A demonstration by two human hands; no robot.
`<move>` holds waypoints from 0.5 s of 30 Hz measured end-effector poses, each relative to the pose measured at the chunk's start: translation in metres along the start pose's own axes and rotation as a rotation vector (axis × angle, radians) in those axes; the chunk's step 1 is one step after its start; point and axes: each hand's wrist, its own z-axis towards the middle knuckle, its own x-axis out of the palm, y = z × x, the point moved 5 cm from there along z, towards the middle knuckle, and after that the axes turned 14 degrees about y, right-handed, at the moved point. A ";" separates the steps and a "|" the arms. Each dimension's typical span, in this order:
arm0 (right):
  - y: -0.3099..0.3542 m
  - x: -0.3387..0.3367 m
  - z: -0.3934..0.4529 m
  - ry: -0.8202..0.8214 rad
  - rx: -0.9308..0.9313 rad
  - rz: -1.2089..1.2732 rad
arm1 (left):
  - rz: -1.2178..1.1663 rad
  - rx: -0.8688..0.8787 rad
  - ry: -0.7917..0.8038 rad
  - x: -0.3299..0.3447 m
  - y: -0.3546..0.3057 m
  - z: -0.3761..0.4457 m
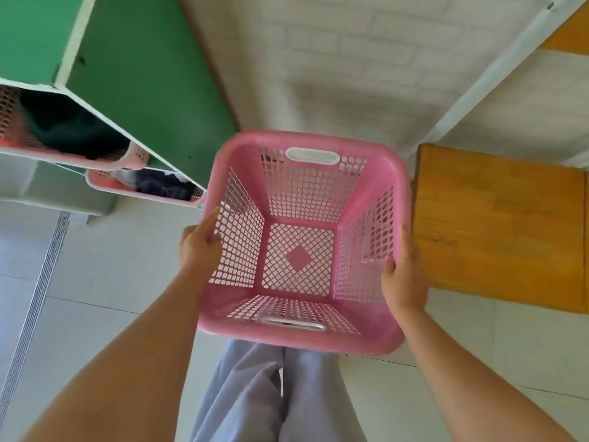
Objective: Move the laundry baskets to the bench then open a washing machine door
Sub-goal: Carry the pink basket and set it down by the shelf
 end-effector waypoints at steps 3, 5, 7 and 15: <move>0.001 0.015 0.029 -0.027 -0.017 0.003 | 0.042 0.025 -0.016 0.008 -0.003 0.028; 0.001 0.024 0.045 -0.045 -0.015 0.011 | 0.065 0.041 -0.048 0.013 -0.006 0.041; 0.000 0.030 0.060 -0.059 -0.002 0.025 | 0.067 0.053 -0.075 0.018 -0.009 0.054; -0.018 0.047 0.105 -0.110 0.026 0.070 | 0.073 0.105 -0.064 0.041 -0.027 0.109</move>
